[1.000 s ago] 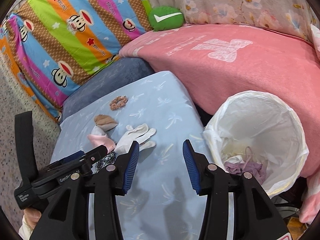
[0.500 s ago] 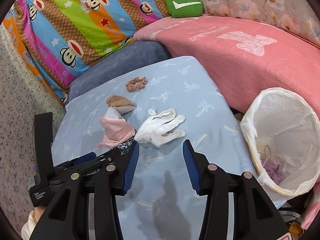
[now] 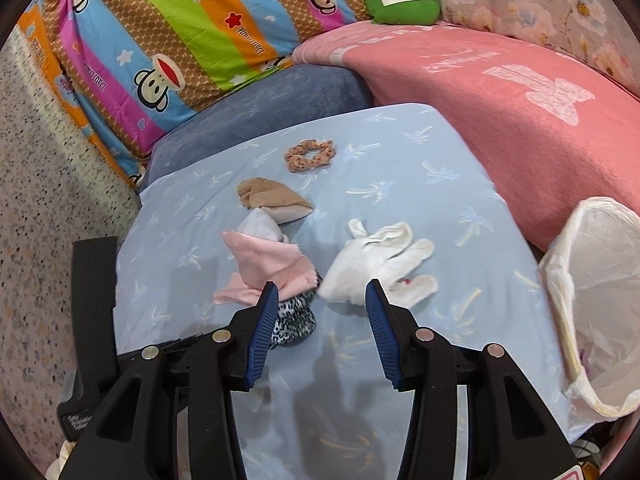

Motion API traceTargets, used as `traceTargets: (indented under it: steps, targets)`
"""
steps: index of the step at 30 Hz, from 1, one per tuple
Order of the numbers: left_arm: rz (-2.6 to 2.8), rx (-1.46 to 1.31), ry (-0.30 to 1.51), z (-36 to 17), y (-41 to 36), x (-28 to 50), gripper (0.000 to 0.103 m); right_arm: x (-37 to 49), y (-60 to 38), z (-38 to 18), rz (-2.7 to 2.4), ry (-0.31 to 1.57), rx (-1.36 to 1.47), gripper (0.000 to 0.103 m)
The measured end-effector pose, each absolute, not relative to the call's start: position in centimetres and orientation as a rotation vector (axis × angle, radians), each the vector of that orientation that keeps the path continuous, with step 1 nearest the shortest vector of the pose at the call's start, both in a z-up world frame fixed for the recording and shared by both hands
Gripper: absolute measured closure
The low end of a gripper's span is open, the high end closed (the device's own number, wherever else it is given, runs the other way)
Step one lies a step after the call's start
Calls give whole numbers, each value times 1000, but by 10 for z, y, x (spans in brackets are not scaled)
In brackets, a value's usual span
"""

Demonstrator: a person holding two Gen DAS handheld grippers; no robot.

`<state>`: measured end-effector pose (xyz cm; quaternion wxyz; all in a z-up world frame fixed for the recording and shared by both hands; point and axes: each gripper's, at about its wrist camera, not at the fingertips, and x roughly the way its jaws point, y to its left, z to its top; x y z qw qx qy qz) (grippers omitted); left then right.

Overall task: Collect trash
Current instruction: 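Grasp the leopard-print scrunchie with the left gripper while the right gripper grasps the pink cloth, then carry both items over the white bin and open both grippers to drop them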

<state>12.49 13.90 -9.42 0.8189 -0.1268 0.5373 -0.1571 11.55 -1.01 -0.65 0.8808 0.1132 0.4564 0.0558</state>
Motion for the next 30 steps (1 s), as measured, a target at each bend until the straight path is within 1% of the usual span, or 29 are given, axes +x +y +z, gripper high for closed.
traceTargets:
  steps: [14,15,16,17,18,19,25,30]
  targets:
    - [-288,-294,1134,-92,176,124,100,162,37,-52,174,1041,213,58]
    - [-287,-295,1134,-92,177,124,100,163,39,-55,179,1050,218,63]
    - [-287,-295,1133,-92,178,124,100,163,40,-58,184,1060,221,74]
    - [-286,-294,1132,-92,179,124,100,162,41,-60,190,1067,221,80]
    - [-284,-292,1130,-91,180,123,100,161,43,-61,200,1076,218,94]
    - [-283,-291,1129,-91,179,124,100,159,44,-61,206,1079,214,100]
    - [-283,-295,1113,-84,180,121,100,138,47,-41,237,1029,199,102]
    - [-295,-289,1082,-70,174,116,100,121,40,-2,249,941,206,102]
